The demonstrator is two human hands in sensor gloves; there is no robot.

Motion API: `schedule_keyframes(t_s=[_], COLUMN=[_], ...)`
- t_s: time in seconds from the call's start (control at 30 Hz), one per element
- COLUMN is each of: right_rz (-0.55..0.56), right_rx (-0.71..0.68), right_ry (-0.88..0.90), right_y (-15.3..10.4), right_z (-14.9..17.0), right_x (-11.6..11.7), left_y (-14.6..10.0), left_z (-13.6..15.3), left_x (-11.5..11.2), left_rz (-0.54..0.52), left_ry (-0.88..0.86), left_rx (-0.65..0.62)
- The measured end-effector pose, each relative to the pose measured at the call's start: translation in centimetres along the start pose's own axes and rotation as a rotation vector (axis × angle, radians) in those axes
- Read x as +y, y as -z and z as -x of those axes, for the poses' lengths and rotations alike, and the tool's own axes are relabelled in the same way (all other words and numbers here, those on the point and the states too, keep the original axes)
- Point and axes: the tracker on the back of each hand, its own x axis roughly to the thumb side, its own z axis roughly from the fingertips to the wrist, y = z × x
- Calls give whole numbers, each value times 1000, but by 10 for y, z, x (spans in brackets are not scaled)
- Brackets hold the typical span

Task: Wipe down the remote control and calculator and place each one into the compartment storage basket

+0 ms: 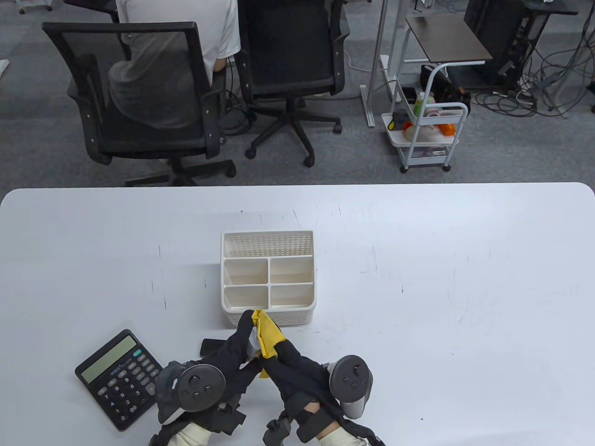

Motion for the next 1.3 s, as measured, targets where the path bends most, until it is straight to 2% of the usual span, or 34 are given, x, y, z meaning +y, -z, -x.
schedule_keyframes(t_s=[0.2, 0.43, 0.67, 0.87, 1.07, 1.3], right_rz=[28, 38, 36, 22, -11, -5], right_rx=[-1, -45, 15, 73, 47, 13], right_ry=[18, 84, 48, 29, 76, -23], right_y=[1, 1, 3, 7, 5, 7], right_z=[0, -2, 3, 1, 6, 2], right_x=[-4, -3, -7, -9, 0, -5], left_y=[2, 1, 3, 1, 1, 3], left_z=[2, 3, 1, 9, 8, 9], left_x=[1, 2, -5, -8, 0, -5], left_rz=[33, 81, 91, 99, 80, 77], left_ry=[-40, -68, -43, -143, -154, -134], left_rx=[83, 62, 86, 153, 108, 132])
